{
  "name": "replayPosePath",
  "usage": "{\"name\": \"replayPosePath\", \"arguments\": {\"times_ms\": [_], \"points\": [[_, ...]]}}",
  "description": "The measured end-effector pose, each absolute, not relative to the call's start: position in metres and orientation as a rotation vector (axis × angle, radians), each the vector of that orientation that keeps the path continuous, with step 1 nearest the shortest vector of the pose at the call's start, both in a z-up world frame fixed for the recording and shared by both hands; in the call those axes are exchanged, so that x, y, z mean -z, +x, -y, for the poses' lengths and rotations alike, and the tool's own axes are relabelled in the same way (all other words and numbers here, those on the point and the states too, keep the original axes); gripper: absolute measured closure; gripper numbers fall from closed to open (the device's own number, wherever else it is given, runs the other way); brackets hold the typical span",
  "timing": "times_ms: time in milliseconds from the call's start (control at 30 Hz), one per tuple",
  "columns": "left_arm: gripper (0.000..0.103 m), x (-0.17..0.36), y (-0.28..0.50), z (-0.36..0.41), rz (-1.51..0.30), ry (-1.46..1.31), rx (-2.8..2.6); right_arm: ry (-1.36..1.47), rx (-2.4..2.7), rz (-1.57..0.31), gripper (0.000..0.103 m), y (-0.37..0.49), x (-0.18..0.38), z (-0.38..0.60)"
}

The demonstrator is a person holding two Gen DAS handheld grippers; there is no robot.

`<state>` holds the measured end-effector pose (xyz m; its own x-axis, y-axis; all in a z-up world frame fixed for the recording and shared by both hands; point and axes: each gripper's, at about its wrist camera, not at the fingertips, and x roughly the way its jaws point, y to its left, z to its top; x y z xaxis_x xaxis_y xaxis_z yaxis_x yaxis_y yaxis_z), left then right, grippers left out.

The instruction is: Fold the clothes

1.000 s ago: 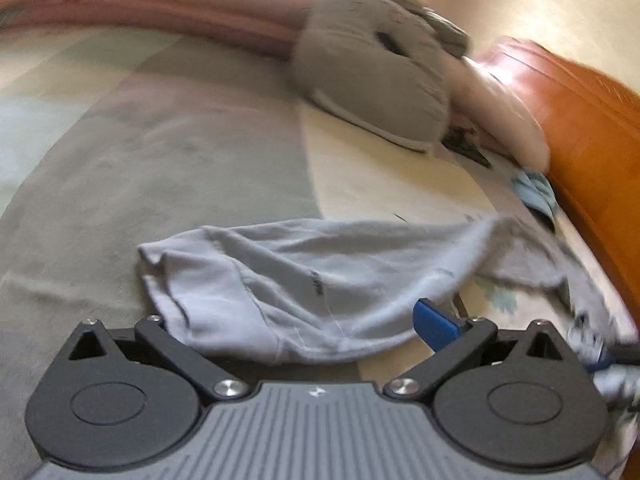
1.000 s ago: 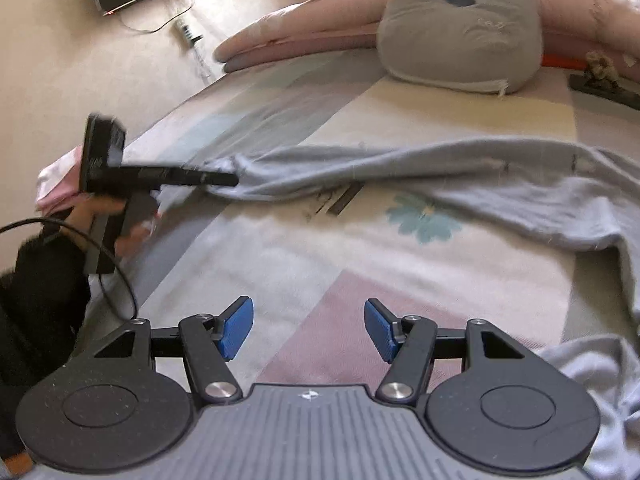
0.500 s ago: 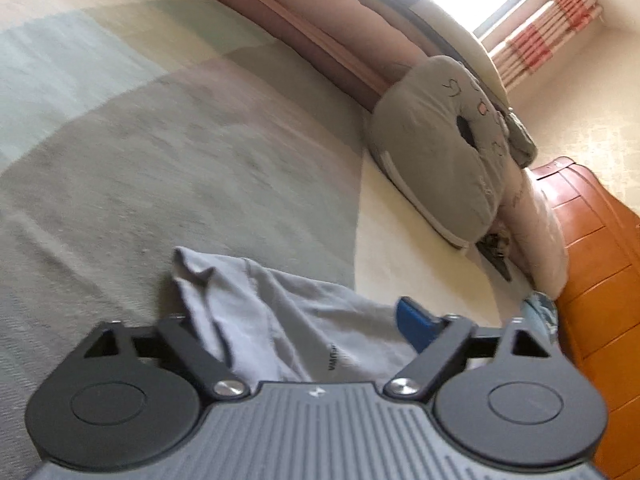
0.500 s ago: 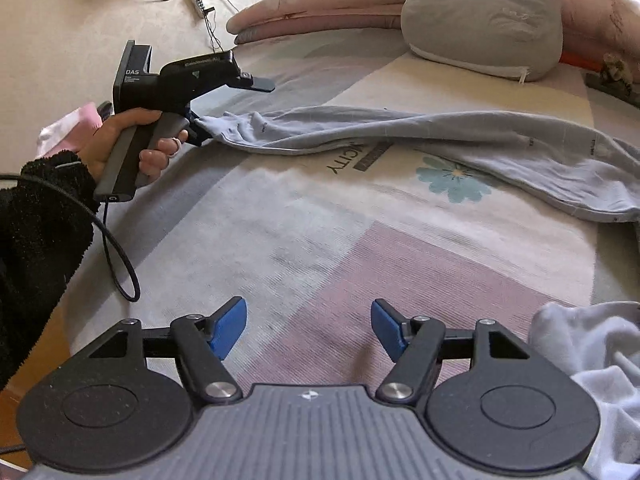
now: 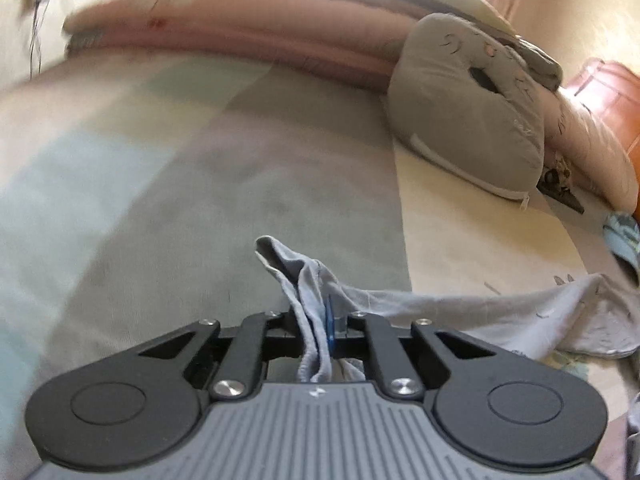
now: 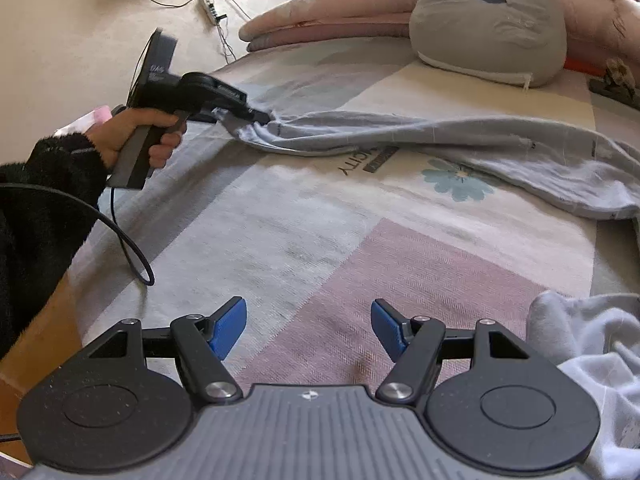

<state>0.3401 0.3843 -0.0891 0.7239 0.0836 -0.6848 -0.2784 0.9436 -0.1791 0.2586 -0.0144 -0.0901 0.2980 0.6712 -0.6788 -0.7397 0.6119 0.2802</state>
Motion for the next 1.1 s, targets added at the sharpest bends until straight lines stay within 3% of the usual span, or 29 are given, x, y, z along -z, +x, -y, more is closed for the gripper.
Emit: {"name": "replayPosePath", "arguments": {"times_ms": [400,567,700,1100], "points": [[0.095,0.020,0.405,-0.366,-0.627,0.043,-0.214,-0.125,-0.997,-0.797,0.028,0.285,0.085,-0.019],[0.095,0.017,0.423,-0.361,-0.645,0.116,-0.247,-0.238,-0.944,-0.757,0.028,0.316,0.085,-0.063],[0.095,0.023,0.433,-0.361,-0.666,0.158,-0.292,-0.225,-0.856,-0.741,0.016,0.335,0.092,-0.065],[0.095,0.001,0.486,-0.355,-0.556,0.175,-0.323,0.017,-1.017,-0.732,0.009,0.359,0.100,-0.015]]}}
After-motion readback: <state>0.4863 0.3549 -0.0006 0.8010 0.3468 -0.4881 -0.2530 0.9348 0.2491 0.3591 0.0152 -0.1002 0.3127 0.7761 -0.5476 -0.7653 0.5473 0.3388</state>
